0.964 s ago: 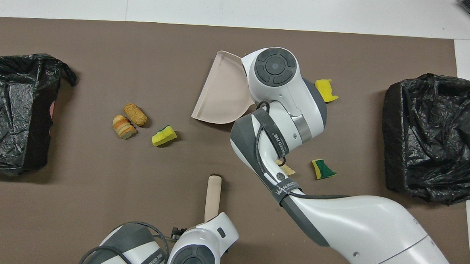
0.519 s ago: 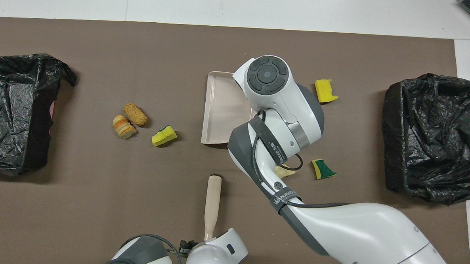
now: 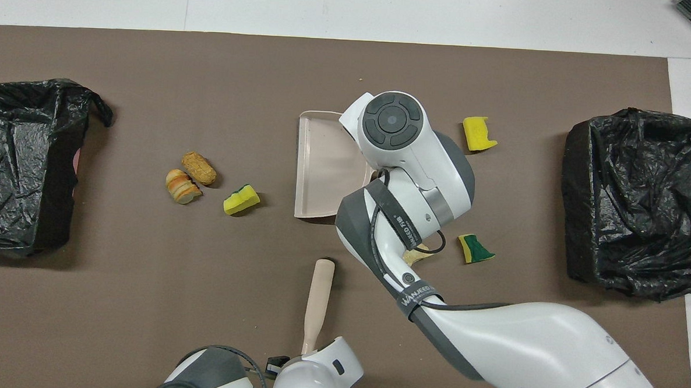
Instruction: Sweep and dump trash in bin
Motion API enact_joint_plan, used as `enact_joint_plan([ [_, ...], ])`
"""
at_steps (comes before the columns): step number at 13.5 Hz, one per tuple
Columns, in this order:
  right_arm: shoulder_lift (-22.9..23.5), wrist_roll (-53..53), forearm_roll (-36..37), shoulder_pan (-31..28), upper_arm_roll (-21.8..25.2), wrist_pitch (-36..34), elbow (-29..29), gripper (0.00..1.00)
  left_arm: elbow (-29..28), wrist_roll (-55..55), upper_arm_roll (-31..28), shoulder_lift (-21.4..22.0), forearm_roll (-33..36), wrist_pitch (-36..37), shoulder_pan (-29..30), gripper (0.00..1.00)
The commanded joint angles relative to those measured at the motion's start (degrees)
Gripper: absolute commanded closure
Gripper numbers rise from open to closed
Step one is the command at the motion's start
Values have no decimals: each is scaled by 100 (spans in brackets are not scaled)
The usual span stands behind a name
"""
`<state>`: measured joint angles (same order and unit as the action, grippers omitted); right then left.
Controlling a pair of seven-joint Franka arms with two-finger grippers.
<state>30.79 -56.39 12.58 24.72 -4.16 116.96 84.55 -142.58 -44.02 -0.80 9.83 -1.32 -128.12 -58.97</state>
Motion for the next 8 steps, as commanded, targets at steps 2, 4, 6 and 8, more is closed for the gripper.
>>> enact_joint_plan([
  [2,-187,-214,35,-20,-129,117,281,100,123,209,-122,177,-8,399,262,100],
  [4,-196,-232,26,-29,-217,108,299,100,405,586,-131,413,-8,1259,614,100],
  [6,-161,-180,8,-21,-234,108,316,100,441,658,-139,773,53,1883,1035,100],
  [8,-152,-136,-176,-12,-243,117,308,100,468,1008,-148,1238,80,2385,1711,100],
])
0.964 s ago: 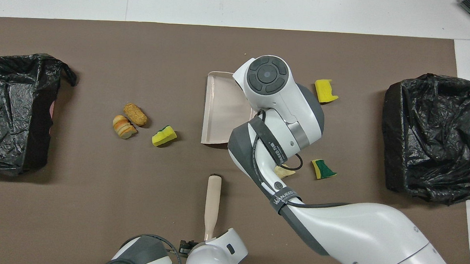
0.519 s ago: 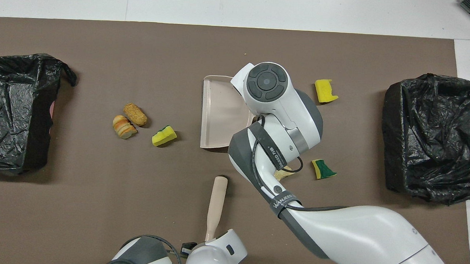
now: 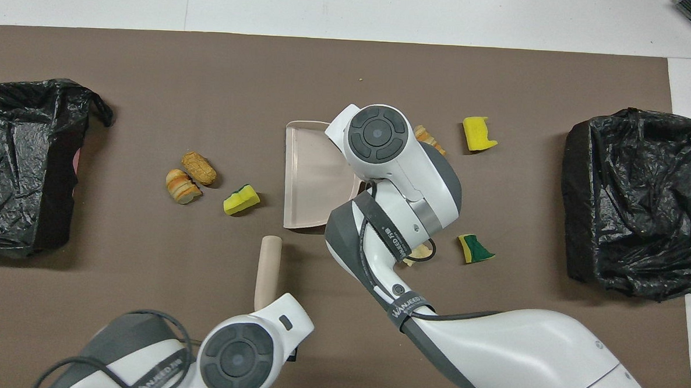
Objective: Sweep and dump trash in bin
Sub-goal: 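Sweep the bread and sponges into the dustpan with the left gripper's brush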
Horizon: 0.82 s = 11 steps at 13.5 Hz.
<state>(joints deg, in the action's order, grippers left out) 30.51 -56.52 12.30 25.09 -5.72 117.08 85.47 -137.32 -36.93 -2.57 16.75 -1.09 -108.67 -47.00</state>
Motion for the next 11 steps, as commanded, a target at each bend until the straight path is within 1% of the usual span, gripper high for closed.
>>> enact_joint_plan([
  [1,-125,-114,-158,-30,-87,114,215,100,29,326,29,653,74,644,908,100],
  [2,-125,-44,-158,31,-87,157,207,100,213,309,37,558,205,646,1555,100],
  [4,-72,113,-158,93,-87,228,180,100,538,509,29,181,363,470,2288,100],
  [5,-63,210,-158,145,-79,228,189,100,870,1068,29,-134,408,487,2805,100],
  [6,-63,220,-158,154,-87,219,189,100,1152,1413,29,-372,408,505,3141,100],
  [8,-54,377,-167,154,-87,245,180,100,1636,2133,29,-873,539,383,3607,100],
  [9,-54,404,-175,163,-87,333,180,100,1847,2746,29,-1041,557,321,3862,100],
  [10,-63,439,-175,172,-87,342,171,100,1971,3239,29,-1286,558,190,3952,100],
  [11,-54,527,-175,216,-87,360,171,100,1981,3340,29,-1689,584,-72,3979,100],
])
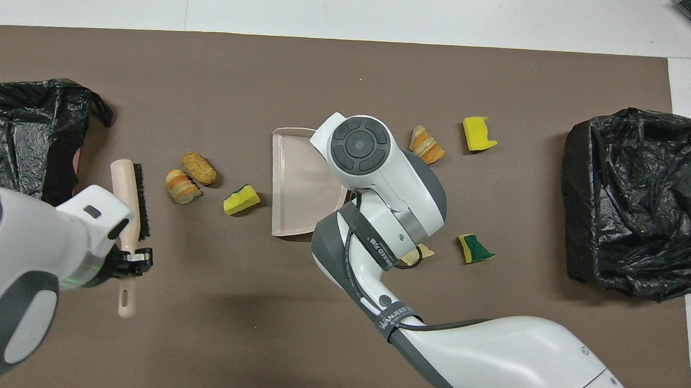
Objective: Sweep and dump trash in bin
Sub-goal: 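Sweep the bread and sponges into the dustpan with the left gripper's brush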
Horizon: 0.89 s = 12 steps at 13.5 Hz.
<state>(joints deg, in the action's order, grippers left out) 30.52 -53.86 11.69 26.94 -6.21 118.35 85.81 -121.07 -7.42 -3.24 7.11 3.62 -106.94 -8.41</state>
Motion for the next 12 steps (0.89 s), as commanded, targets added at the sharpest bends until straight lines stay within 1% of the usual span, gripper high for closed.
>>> enact_joint_plan([
  [1,-55,288,-115,65,-30,232,138,100,330,382,95,-955,165,-561,129,100],
  [3,-55,305,-115,48,-38,241,138,100,199,138,95,-905,157,-556,103,100],
  [5,-47,306,-115,57,-38,250,173,100,-39,-92,148,-773,113,-582,-72,100],
  [8,15,385,-106,92,-38,267,173,100,-294,-637,157,-746,34,-652,-617,100],
  [10,15,402,-106,92,-30,267,173,100,-321,-891,148,-746,-386,-696,-898,100],
  [12,15,402,-106,92,-30,267,173,100,-321,-1172,148,-737,-616,-819,-1232,100],
])
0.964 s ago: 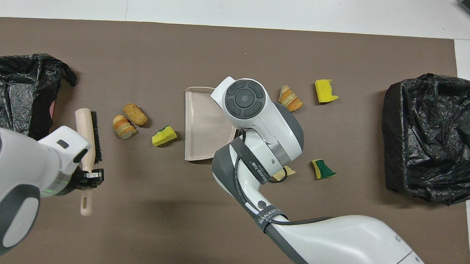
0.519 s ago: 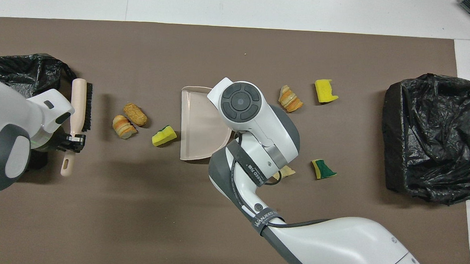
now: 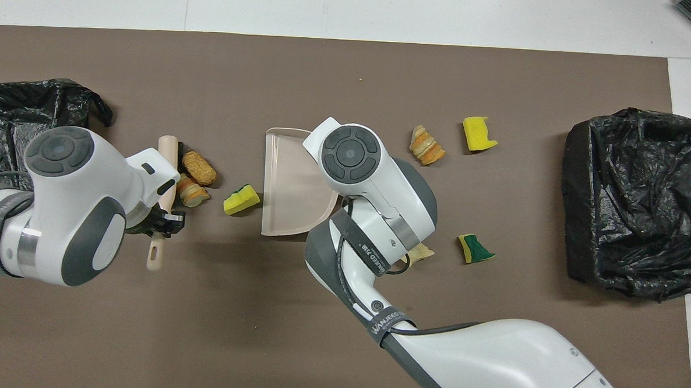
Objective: Sweep and dump trash in bin
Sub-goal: 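Sweep the bread and sponges into the dustpan with the left gripper's brush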
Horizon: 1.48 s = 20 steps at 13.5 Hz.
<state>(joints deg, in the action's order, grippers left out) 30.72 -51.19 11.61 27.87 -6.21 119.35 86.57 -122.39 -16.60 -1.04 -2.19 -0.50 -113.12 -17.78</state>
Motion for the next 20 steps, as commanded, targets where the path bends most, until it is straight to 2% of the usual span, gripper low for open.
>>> enact_joint_plan([
  [1,-5,136,-97,-1,-29,167,105,100,-189,-456,-72,193,-370,-236,-461,100],
  [4,-13,171,-89,8,-29,150,105,100,-180,-537,-72,184,-1020,-578,-953,100],
  [7,-13,189,-71,8,-29,150,105,100,-31,-327,-45,123,-1136,-694,-1227,100],
  [9,-13,189,-71,8,-29,150,105,100,311,-378,-63,52,-1145,-607,-1324,100],
  [12,-5,127,-71,-10,-29,167,105,100,540,-519,-142,236,-1075,-142,-1193,100],
  [15,-5,101,-71,-36,-38,167,105,100,743,-615,-177,526,-856,859,-885,100],
  [20,-145,101,-80,-98,-29,167,105,100,665,-1264,-55,1053,-117,1431,-990,100],
])
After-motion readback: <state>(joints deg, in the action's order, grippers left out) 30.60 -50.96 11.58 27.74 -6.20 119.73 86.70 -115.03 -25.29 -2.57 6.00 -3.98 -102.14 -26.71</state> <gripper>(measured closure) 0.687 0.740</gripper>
